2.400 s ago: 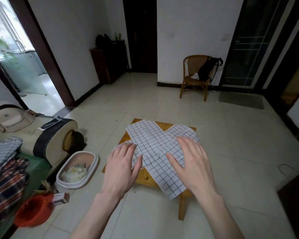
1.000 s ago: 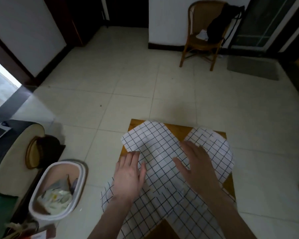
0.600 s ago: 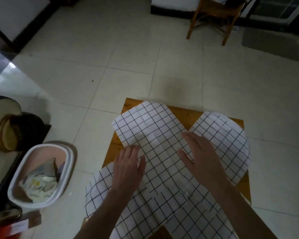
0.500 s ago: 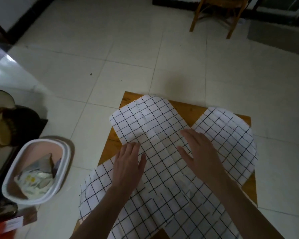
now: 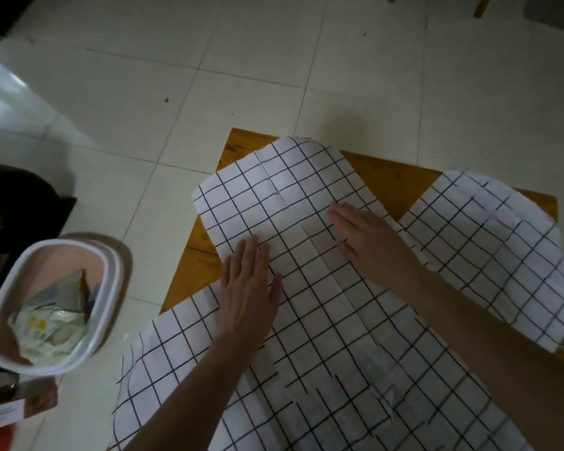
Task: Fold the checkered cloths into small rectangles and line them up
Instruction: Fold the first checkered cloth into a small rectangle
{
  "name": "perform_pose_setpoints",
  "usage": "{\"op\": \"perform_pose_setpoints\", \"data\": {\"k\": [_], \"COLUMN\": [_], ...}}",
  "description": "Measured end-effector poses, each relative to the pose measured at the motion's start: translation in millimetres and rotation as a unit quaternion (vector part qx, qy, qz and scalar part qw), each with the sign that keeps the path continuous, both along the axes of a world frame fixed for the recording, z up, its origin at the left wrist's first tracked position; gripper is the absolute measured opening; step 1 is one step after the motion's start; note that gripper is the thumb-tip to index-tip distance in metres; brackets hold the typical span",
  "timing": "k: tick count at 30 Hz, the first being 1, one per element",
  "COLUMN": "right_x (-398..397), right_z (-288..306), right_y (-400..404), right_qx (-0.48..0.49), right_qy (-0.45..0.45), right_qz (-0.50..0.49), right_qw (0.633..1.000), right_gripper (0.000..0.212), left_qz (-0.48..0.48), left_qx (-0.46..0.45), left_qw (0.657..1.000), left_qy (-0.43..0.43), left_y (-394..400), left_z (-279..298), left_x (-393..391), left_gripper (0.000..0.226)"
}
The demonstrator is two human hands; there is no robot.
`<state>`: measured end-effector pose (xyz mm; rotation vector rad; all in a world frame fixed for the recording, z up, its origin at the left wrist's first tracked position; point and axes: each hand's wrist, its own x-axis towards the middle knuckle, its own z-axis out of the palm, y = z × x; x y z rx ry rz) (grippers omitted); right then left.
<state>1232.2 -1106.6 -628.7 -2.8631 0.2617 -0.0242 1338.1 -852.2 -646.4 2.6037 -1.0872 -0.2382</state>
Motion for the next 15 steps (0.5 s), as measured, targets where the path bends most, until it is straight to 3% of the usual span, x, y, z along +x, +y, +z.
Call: {"op": "perform_pose_setpoints", "data": {"k": [7,15], "right_x": [14,16], "right_z": [-28,-30], "right_y": [-22,-22], "right_qx": [-0.006,-0.059], "right_qy": [0.056,-0.085], "right_qz": [0.051,0.032], "right_qw": [0.997,0.994], "right_gripper": [0.057,0.028], "left_qz": [0.001,0.011], "left_qx": [0.031,-0.03], "left_qw": [0.999,0.999], "left_qy": [0.014,0.003], "left_y": [0,0], "left_z": [-17,-15], "left_x": [3,2], "left_gripper": [0.073,0.054]}}
